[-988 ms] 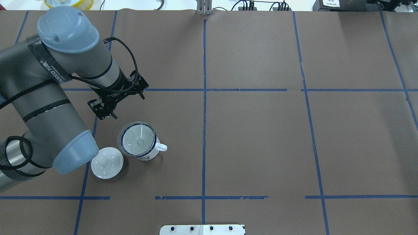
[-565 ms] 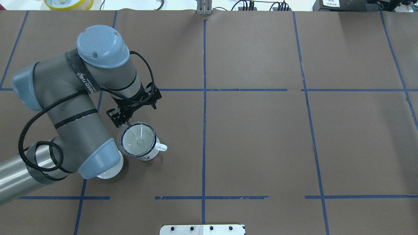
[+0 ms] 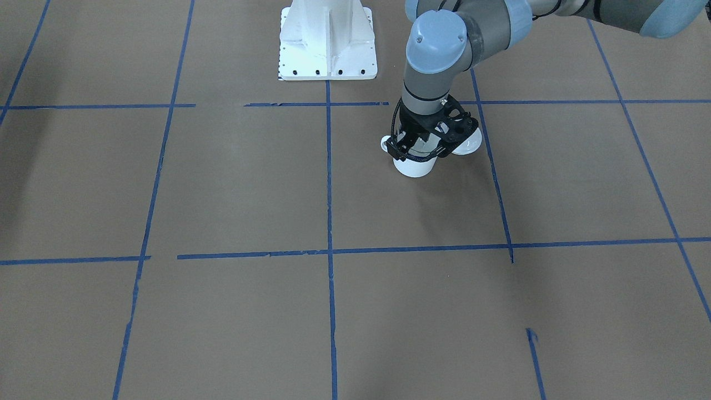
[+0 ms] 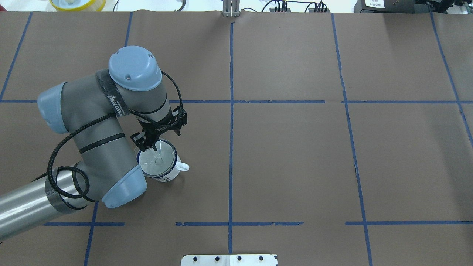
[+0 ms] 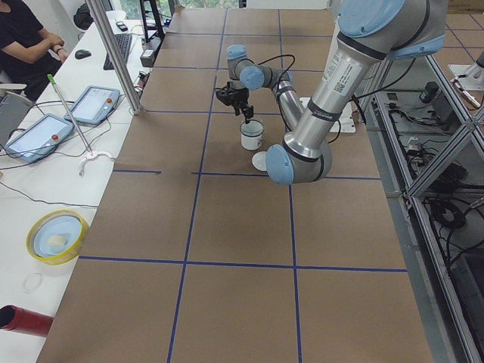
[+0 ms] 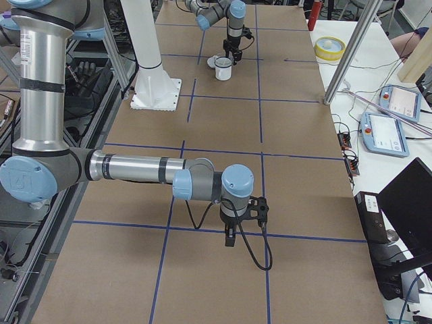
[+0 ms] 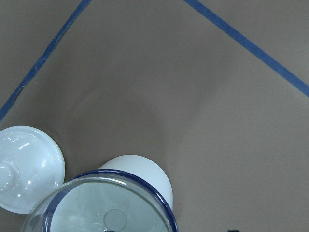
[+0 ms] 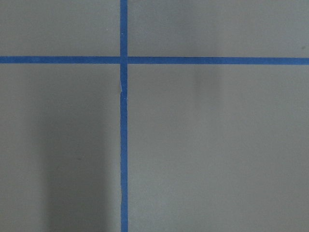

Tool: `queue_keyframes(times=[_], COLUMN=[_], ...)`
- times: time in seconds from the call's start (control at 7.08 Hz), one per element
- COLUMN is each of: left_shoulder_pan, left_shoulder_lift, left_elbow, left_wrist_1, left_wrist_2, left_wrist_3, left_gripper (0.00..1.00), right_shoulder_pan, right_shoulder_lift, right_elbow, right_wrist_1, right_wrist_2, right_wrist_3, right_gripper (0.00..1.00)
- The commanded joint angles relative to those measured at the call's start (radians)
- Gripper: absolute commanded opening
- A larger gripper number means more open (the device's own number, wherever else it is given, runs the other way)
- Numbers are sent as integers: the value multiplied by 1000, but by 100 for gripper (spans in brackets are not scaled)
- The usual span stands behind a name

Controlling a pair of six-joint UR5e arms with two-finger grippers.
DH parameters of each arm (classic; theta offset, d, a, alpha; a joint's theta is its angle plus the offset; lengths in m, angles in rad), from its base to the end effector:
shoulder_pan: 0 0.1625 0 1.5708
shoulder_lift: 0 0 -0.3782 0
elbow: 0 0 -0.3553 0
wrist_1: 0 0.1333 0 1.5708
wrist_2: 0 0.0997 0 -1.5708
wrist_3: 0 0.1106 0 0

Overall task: Remove funnel from cup
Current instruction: 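Move the left gripper down over the mug and grasp the glass funnel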

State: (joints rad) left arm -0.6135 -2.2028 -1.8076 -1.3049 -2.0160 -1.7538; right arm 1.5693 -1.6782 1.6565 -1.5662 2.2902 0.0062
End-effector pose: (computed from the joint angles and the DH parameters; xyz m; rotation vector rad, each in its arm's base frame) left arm 0.4344 -0.4106 0.2220 -0.2999 0.6825 -0.6259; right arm 0.0598 -0.4130 0.6311 -0.0191 -0.7193 0.0106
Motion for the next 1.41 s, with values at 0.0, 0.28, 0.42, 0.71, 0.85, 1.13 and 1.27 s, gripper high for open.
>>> queue_keyframes(times=[0.0,0.28,0.42,0.71,0.85,1.13,1.27], left_shoulder_pan=[1,1,3,5,6,6,5], left_shoulder_lift=[-2,-3,0,2,-2,-2,-8], left_elbow=[1,2,2,2,-1,-1,-15], left_wrist_1=[-1,-2,-2,-2,-1,-1,4], left_wrist_2=[-1,-1,-1,-1,-4,-6,-7], left_wrist_3=[-1,0,0,-1,-1,-1,-3], left_gripper=[35,30,30,30,14,0,0], right_shoulder_pan=[0,0,0,0,0,0,0], right_shoulder_lift=[0,0,0,0,0,0,0], right_elbow=[-1,0,0,0,0,0,0], right_wrist_1=[0,0,0,0,0,0,0], right_wrist_2=[0,0,0,0,0,0,0], right_wrist_3=[0,0,0,0,0,0,0], right_gripper=[100,100,100,100,100,100,100])
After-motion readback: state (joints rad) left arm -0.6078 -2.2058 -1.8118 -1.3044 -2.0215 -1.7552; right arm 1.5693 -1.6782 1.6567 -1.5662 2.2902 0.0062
